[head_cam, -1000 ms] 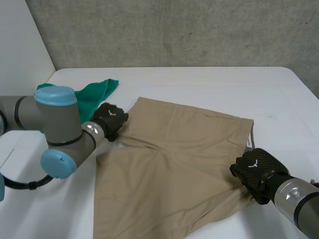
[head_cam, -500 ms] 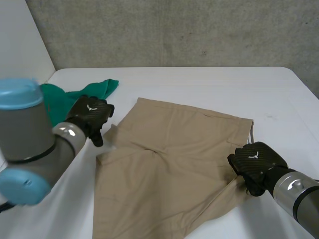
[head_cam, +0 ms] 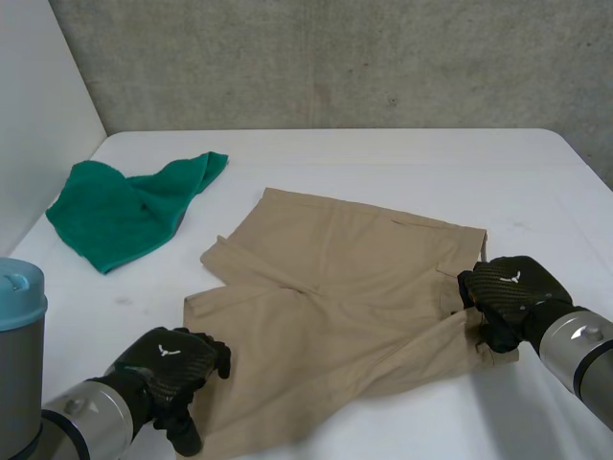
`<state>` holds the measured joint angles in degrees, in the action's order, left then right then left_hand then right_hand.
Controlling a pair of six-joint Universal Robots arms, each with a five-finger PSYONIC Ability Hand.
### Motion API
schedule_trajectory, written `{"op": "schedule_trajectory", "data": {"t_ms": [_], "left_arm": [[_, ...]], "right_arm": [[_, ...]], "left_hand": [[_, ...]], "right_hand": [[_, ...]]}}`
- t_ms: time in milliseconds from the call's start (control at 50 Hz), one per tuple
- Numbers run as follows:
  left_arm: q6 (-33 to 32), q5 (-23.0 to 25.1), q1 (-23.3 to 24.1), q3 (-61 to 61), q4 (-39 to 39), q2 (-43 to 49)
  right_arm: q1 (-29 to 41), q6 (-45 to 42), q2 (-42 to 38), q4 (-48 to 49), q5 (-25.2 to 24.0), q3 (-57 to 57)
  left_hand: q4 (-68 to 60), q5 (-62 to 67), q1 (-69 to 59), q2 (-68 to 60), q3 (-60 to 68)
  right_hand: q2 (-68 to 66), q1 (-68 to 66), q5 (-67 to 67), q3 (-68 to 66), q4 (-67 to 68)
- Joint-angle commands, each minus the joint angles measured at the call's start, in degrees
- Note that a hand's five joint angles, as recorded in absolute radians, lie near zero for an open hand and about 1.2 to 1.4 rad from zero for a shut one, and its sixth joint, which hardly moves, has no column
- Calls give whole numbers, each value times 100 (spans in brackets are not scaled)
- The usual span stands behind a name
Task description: Fold the laundry.
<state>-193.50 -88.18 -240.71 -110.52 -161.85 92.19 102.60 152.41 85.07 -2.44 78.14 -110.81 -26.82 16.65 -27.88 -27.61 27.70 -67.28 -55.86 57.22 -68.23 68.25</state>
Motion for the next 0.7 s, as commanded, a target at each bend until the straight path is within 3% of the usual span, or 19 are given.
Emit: {"op": "schedule_trajectory", "data": {"t_ms": [20,280,360,440,460,580,700], "left_arm": [[5,125,147,13,-31,141],[40,161,640,66,-5,326],[23,99,631,66,-92,335],[-65,-68,631,127,-583,571],[-109,-207,622,223,-959,816],[-670,-692,640,1137,-2007,1415],[-1759,-710,605,2777,-2956,2493]], "right_arm": [[6,-1,1,-2,0,-11],[-38,-36,-122,51,9,-2],[-38,-36,-114,42,9,-2],[-21,-54,-114,42,0,-2],[-21,-62,-114,42,0,7],[14,-106,-114,59,0,182],[41,-159,-236,147,35,604]], "left_hand": [[-241,257,-134,-161,153],[-274,290,-167,-195,186],[-1011,1027,-904,-932,923],[-3867,3883,-3761,-3788,3779],[-5289,5306,-5183,-5210,5202],[-5318,5335,-5212,-5239,5230],[-5318,5335,-5212,-5239,5230]], "right_hand": [[-1273,-2414,1278,-1177,1175],[-1273,-2414,1278,-1177,1175],[-1273,-2414,1278,-1177,1175],[-1273,-2414,1278,-1177,1175],[-1273,-2414,1278,-1177,1175],[-1273,-2414,1278,-1177,1175],[-1273,-2414,1278,-1177,1175]]}}
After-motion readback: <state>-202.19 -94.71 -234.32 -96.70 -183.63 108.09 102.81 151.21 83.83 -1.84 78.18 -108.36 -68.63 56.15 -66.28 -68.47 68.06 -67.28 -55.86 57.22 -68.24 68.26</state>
